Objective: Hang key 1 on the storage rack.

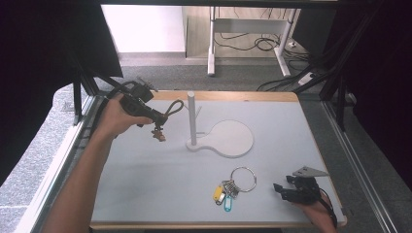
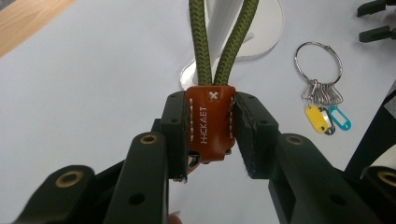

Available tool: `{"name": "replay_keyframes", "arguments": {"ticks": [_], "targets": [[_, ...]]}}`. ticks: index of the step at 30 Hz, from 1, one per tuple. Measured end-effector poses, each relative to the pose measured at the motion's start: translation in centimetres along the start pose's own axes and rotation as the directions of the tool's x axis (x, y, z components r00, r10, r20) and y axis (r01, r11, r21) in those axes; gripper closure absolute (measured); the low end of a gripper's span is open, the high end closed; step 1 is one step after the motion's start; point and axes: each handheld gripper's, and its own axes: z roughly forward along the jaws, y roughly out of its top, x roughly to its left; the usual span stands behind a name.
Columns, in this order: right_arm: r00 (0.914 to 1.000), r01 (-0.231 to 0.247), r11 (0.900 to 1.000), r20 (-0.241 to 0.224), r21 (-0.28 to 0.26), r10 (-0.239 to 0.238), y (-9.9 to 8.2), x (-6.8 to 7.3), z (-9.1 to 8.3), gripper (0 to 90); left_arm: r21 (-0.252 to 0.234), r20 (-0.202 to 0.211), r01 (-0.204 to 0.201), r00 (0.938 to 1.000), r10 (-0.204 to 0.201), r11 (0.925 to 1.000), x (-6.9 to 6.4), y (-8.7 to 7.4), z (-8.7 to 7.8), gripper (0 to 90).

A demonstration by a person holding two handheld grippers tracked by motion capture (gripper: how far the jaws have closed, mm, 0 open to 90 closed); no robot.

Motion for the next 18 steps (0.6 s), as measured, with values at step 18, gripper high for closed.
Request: {"name": "replay_keyframes", "arguments": {"ticks": [18], "targets": [[1.0000,-0.003,1.0000,-0.001,-0.002,0.003,0.0,0.0,0.0,36.3,0.017,0.001,0.037,0.9993,-0.037,0.9992,1.9,1.1,0.3,66.8]]}}
